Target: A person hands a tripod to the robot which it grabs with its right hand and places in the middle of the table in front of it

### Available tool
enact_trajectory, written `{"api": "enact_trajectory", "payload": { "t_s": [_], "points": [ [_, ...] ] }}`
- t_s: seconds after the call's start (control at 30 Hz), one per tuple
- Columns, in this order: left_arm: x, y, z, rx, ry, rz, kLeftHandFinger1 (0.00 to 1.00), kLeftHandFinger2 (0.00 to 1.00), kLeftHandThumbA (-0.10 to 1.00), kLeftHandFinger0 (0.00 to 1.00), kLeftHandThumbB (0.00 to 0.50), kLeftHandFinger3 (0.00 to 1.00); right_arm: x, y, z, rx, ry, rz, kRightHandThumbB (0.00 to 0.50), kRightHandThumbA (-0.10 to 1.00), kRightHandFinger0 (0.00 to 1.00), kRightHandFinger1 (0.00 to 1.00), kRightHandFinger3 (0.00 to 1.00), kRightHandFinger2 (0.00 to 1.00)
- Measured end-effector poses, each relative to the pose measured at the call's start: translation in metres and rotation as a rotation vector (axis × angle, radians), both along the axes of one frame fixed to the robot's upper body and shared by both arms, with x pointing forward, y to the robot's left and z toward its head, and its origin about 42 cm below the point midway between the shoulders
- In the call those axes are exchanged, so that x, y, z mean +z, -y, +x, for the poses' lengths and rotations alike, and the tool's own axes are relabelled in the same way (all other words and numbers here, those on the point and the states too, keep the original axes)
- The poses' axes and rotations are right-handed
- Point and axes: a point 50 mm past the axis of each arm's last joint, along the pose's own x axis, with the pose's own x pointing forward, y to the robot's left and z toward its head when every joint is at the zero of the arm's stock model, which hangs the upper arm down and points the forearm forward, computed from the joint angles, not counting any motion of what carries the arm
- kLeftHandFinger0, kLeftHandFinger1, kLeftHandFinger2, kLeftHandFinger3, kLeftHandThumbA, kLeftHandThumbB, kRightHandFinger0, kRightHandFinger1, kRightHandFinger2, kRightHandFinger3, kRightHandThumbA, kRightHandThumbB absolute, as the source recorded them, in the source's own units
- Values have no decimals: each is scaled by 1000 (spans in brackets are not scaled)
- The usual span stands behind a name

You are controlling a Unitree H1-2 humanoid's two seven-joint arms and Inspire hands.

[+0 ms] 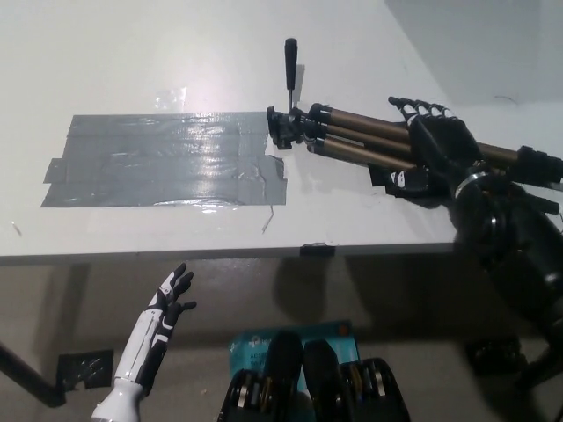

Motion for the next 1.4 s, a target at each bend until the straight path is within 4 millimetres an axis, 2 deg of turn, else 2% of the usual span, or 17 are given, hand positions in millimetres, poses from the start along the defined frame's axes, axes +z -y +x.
{"api": "enact_trajectory", "payload": {
  "t_s": [0.17, 0.23, 0.4, 0.43, 0.5, 0.63, 0.7, 0.77, 0.87, 0.97, 1.07, 1.17, 1.2, 1.23, 1.3, 1.37, 1.4],
  "points": [
    [0, 0, 0, 0, -1, 0, 1000, 1000, 1000, 875, 284, 1000, 13, 7, -7, 22, -20, 105, 500, 765, 1000, 1000, 1000, 1000],
    [0, 0, 0, 0, -2, 0, 1000, 1000, 1000, 877, 274, 1000, 23, 11, -14, 42, -17, 182, 500, 804, 1000, 1000, 1000, 1000],
    [0, 0, 0, 0, -2, 0, 1000, 1000, 1000, 875, 267, 1000, 45, 18, -25, 76, 22, 279, 479, 757, 1000, 1000, 1000, 1000],
    [-1, 0, 0, 1, -3, 0, 1000, 1000, 1000, 877, 261, 1000, 56, 21, -31, 93, 46, 318, 472, 756, 1000, 1000, 1000, 1000],
    [-1, 0, 0, 1, -3, 0, 1000, 1000, 1000, 878, 261, 1000, 72, 24, -39, 119, 86, 367, 496, 831, 1000, 1000, 1000, 1000],
    [-1, 0, 0, 0, -3, 0, 1000, 1000, 1000, 882, 275, 1000, 91, 27, -56, 160, 147, 438, 500, 987, 1000, 1000, 1000, 1000],
    [-1, 0, 0, 1, -4, 0, 1000, 1000, 1000, 884, 274, 1000, 98, 26, -68, 187, 176, 473, 486, 998, 1000, 1000, 1000, 1000],
    [-1, 0, 0, 1, -4, 0, 1000, 1000, 1000, 887, 269, 1000, 99, 25, -81, 210, 191, 500, 466, 915, 1000, 1000, 1000, 1000],
    [-1, 0, 0, 1, -5, 0, 1000, 1000, 1000, 891, 269, 1000, 94, 22, -101, 245, 196, 535, 419, 964, 1000, 1000, 1000, 1000],
    [-1, 0, 0, 1, -7, 0, 1000, 1000, 1000, 891, 275, 1000, 84, 20, -125, 279, 190, 571, 439, 981, 1000, 1000, 1000, 1000],
    [-2, 0, 0, 1, -8, 1, 1000, 1000, 1000, 891, 275, 1000, 70, 19, -157, 313, 175, 615, 428, 972, 1000, 1000, 1000, 1000],
    [-2, 0, 0, 1, -9, 1, 1000, 1000, 1000, 966, 264, 1000, 52, 14, -196, 346, 146, 685, 404, 965, 1000, 1000, 1000, 1000],
    [-2, 0, 0, 1, -9, 1, 1000, 1000, 1000, 1000, 271, 1000, 52, 14, -196, 346, 146, 685, 373, 1000, 1000, 1000, 1000, 1000],
    [-2, 0, -1, 0, -9, 1, 1000, 1000, 1000, 1000, 272, 1000, 40, 12, -221, 360, 120, 737, 373, 1000, 1000, 1000, 1000, 1000],
    [-3, 0, -2, -3, -9, 3, 1000, 1000, 1000, 1000, 285, 1000, 23, 8, -249, 360, 82, 818, 376, 1000, 1000, 1000, 1000, 1000],
    [-4, 0, -2, -4, -9, 4, 1000, 1000, 1000, 1000, 274, 1000, 16, 8, -256, 352, 63, 841, 367, 1000, 1000, 1000, 1000, 1000],
    [-7, -1, -7, -6, -19, 6, 1000, 1000, 1000, 1000, 260, 1000, -15, 4, -268, 308, -14, 921, 365, 1000, 1000, 1000, 1000, 1000]
  ]
}}
